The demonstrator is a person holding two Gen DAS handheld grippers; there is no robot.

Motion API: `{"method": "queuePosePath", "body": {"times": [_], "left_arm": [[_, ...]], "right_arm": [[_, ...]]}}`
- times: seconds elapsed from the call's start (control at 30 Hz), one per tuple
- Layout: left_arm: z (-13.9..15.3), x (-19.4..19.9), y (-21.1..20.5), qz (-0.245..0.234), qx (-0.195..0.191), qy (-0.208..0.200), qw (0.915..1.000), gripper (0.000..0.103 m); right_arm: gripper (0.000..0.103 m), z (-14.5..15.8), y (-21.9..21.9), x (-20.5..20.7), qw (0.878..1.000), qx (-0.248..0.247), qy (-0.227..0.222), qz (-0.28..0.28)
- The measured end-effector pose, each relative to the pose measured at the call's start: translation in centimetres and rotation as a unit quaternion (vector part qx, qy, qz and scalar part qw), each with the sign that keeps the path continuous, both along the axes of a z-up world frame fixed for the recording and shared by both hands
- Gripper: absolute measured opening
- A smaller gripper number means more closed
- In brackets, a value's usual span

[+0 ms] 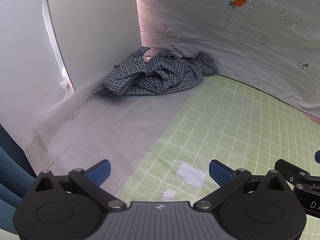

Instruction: Fold clothes

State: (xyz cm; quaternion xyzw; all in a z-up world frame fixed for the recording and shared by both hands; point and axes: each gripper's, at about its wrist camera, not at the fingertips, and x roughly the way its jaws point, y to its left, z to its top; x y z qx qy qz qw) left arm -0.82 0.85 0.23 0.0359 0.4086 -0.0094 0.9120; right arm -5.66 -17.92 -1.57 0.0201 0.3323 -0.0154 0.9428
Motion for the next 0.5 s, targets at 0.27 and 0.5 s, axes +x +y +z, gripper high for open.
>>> {"method": "queuePosePath", "body": {"times": [0.27, 0.5], "left_arm": [[-0.02, -0.06, -0.03, -0.002, -0.001, 0.000, 1.0000, 0.103], [-0.03, -0.11, -0.02, -0.003, -0.001, 0.001, 1.0000, 0.103]], "right_arm": [[0.103, 0.01, -0.17, 0.00, 1.000, 0.001, 0.000, 0.001], [0.103, 0.05, -0.22, -0.07, 1.000, 0.001, 0.000, 0.001]]}}
